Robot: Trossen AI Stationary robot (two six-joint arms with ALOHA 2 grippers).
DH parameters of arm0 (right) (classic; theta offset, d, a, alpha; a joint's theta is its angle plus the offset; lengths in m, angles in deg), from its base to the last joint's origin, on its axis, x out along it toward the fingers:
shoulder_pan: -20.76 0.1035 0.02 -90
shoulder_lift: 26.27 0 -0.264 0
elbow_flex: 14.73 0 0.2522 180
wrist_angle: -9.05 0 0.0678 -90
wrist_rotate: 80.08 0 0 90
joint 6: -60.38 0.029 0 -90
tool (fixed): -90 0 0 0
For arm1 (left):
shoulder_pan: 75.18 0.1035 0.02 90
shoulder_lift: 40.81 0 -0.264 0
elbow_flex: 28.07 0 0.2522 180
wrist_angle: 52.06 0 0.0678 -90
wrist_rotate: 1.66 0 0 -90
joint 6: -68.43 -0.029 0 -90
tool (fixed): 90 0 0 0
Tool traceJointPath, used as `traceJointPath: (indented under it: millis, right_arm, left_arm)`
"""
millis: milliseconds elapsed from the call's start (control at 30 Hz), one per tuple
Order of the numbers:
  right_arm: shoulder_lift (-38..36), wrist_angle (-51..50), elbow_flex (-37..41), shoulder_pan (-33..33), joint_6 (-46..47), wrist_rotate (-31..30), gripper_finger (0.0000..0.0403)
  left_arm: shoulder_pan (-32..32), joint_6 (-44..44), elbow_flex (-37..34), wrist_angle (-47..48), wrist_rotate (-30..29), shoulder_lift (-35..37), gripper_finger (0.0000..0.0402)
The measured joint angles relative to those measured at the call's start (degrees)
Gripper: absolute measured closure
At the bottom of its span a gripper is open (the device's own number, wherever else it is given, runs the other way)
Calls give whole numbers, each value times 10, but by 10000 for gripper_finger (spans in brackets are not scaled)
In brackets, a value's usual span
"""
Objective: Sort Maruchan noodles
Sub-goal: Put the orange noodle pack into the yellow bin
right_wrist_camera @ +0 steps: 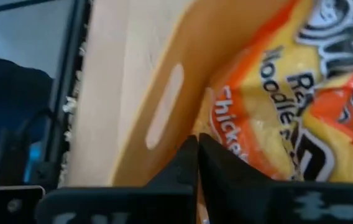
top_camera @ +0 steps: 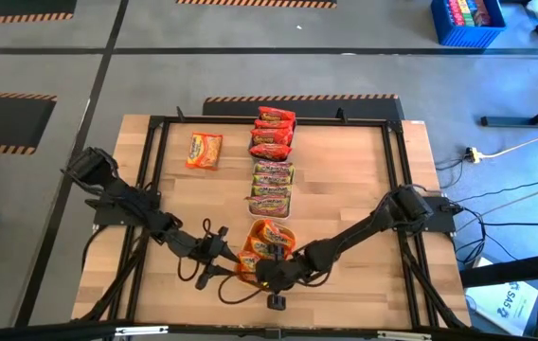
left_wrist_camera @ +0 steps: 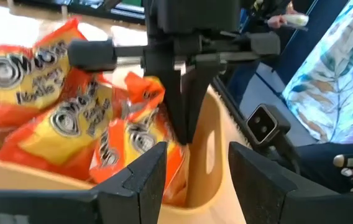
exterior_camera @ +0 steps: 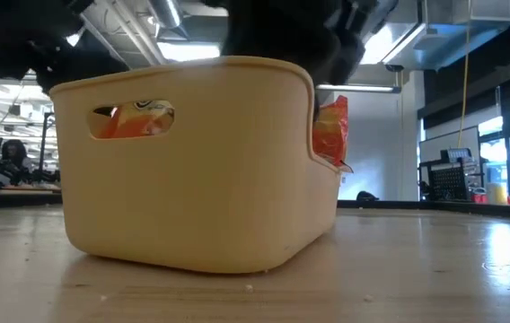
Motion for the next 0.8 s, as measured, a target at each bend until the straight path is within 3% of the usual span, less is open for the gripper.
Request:
traceJointPath:
  millis: [267, 533, 800]
  right_arm:
    - [0, -56, -1, 1, 12, -73, 401]
    - [0, -101, -1, 1, 16, -150, 400]
    - [-1, -160, -1, 1, 26, -220, 400]
  left_arm:
    - [1, 0, 18, -15, 2, -46, 235]
    - [11, -1, 52, -18, 44, -94, 235]
    - [19, 9, 57, -16, 60, -99, 235]
